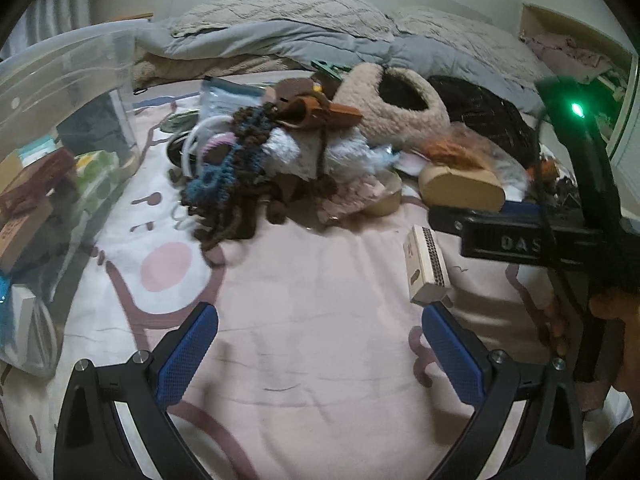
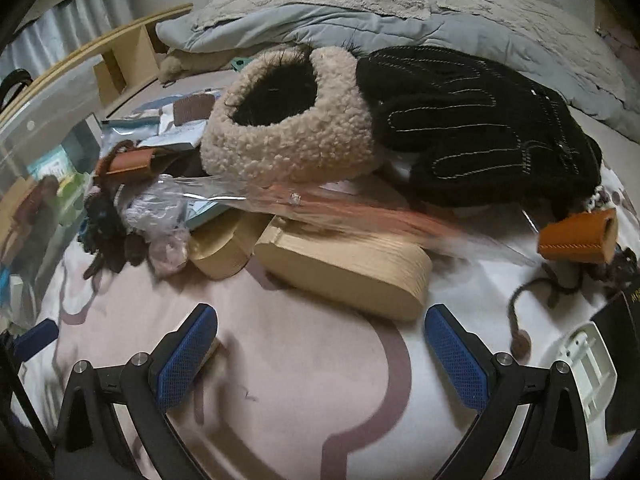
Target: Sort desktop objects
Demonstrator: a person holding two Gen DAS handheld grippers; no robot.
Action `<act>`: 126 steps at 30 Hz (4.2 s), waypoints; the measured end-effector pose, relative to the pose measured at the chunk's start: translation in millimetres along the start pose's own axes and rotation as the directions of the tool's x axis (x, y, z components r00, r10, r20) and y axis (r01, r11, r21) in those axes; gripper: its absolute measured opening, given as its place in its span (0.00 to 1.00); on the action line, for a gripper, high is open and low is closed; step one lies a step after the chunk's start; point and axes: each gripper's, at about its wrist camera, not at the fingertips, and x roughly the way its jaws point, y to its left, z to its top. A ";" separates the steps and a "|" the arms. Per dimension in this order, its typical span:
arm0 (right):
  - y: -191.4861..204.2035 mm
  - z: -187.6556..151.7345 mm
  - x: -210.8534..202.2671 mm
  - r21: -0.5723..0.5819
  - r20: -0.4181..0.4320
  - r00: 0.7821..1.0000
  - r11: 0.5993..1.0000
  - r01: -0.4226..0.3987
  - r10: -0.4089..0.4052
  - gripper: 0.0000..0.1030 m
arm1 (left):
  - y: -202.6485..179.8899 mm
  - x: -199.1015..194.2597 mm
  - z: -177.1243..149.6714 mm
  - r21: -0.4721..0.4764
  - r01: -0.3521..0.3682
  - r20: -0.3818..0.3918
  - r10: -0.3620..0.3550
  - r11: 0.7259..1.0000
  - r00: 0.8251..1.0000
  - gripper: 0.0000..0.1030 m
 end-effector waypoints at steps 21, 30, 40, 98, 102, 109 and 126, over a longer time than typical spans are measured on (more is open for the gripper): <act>10.3 -8.9 -8.1 -0.009 -0.088 0.987 0.990 -0.138 0.137 1.00 | 8.0 15.5 3.7 -0.043 -0.009 -0.044 0.007 0.999 0.999 1.00; -3.4 4.5 7.2 0.041 -0.059 0.997 0.998 -0.038 0.040 1.00 | -11.5 19.9 1.5 0.031 0.016 -0.051 -0.014 0.999 0.999 1.00; 17.3 -1.3 8.7 -0.134 -0.142 0.986 0.985 -0.107 0.088 1.00 | 8.6 24.5 8.2 -0.047 -0.007 -0.057 0.004 0.999 0.998 1.00; 4.9 -16.8 -24.0 -0.138 -0.109 0.981 0.975 -0.173 0.158 0.47 | -3.4 -12.3 -18.2 0.153 0.293 -0.224 -0.256 0.944 0.940 0.20; 10.5 -31.4 -41.8 -0.166 -0.137 0.975 0.966 -0.197 0.176 0.47 | 0.5 -18.0 -21.1 0.164 0.293 -0.231 -0.252 0.942 0.940 0.20; 16.9 -57.5 -62.6 -0.212 -0.188 0.962 0.948 -0.236 0.198 0.47 | 5.4 -21.7 -25.3 0.181 0.262 -0.232 -0.218 0.948 0.948 0.24; -5.7 -68.4 -65.8 -0.204 -0.155 0.988 0.979 -0.025 -0.007 0.74 | 17.8 -13.9 -24.7 0.220 0.075 -0.210 -0.028 0.973 0.977 0.63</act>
